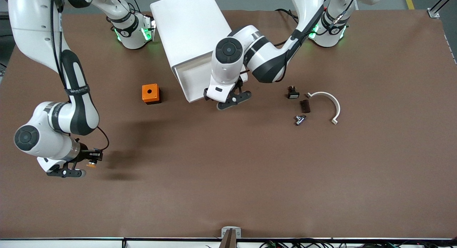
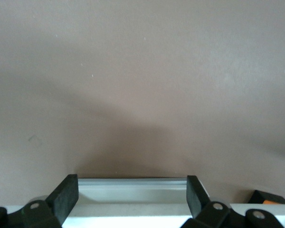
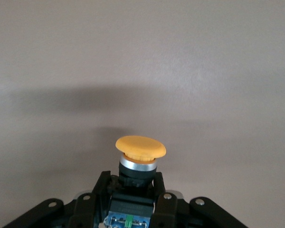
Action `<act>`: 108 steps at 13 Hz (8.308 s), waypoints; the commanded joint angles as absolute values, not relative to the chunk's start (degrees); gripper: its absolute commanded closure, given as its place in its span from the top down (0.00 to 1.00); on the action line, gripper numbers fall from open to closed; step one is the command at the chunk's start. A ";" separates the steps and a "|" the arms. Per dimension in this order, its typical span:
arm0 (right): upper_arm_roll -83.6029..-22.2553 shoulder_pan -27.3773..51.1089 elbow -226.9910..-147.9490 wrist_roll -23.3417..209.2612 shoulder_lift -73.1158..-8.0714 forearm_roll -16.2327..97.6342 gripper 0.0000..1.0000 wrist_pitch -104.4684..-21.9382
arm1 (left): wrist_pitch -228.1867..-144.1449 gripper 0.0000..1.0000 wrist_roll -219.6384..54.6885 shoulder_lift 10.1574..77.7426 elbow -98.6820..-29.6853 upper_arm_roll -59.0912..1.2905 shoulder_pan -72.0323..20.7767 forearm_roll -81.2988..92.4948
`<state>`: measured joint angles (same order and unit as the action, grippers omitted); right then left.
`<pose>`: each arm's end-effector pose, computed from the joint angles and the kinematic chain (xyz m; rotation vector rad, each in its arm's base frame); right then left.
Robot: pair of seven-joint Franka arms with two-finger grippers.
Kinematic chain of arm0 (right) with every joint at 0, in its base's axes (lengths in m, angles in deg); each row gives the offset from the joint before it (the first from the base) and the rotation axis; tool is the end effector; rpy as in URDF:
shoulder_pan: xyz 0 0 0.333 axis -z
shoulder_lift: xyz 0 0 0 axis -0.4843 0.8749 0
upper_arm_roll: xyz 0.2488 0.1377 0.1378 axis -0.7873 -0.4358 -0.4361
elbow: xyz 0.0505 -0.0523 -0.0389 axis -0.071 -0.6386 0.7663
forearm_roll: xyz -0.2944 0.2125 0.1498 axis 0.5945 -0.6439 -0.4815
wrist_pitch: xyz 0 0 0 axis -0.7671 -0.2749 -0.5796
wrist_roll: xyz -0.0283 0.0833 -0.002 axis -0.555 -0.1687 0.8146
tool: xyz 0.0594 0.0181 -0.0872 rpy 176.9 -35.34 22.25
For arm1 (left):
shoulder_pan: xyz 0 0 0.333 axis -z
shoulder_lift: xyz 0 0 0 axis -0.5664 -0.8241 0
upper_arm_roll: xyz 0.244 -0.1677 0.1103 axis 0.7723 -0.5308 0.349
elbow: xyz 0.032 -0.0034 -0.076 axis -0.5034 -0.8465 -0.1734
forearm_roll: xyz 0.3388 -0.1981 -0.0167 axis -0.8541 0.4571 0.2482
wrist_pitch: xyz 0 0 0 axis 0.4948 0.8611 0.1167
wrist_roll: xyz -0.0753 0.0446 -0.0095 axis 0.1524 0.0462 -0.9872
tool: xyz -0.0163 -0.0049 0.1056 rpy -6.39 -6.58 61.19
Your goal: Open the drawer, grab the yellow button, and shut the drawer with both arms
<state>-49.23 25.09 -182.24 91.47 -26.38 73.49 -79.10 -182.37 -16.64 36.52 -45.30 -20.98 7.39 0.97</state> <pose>0.6886 -0.0483 0.2384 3.0975 -0.0688 0.0080 0.4522 -0.5513 0.3718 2.9931 0.6208 -0.2290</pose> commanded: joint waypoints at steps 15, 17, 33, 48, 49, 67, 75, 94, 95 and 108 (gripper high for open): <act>-50.47 26.68 -176.60 97.07 -24.31 72.45 1.00 -75.60 | -179.39 1.00 -7.19 36.79 -47.00 -23.85 13.22 8.36; -50.29 26.68 -176.60 97.07 -29.58 72.62 1.00 -68.12 | -179.48 1.00 -7.10 36.18 -47.00 -23.85 13.14 11.09; -48.80 27.65 -163.50 96.55 -47.25 73.33 1.00 -34.97 | -179.39 1.00 -12.71 42.22 -46.82 -23.14 5.68 4.97; -48.80 25.80 -180.12 96.72 -70.12 75.79 1.00 -31.43 | -150.57 0.99 -58.58 63.67 -46.74 -23.23 -28.68 2.32; -49.15 25.80 -180.47 96.72 -70.21 76.66 1.00 -31.95 | -149.96 0.99 -61.47 64.47 -46.74 -23.23 -31.05 2.32; -48.10 25.19 -181.35 95.75 -71.18 76.23 1.00 -32.75 | -157.07 1.00 -76.53 73.79 -61.15 -17.43 -35.21 0.48; -48.45 24.22 -181.35 92.50 -71.35 76.23 1.00 -32.92 | -158.65 1.00 -76.62 73.26 -60.27 -17.78 -35.29 -0.85; -48.45 24.74 -181.44 93.38 -71.35 76.67 1.00 -32.84 | -159.18 1.00 -78.99 72.65 -57.29 -17.17 -35.38 -1.90; -48.45 24.75 -181.35 93.38 -71.35 76.67 1.00 -32.84 | -159.18 1.00 -79.26 72.39 -56.76 -17.08 -35.47 -1.90; -53.90 30.90 -181.70 93.99 -71.35 76.67 1.00 -33.19 | -158.83 1.00 -80.66 72.38 -55.88 -16.99 -35.56 -1.99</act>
<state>-52.46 29.16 -180.05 93.61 -69.73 76.67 -32.71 -159.27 -79.58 72.34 -56.56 -17.21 -35.73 -0.64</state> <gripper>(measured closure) 0.000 0.000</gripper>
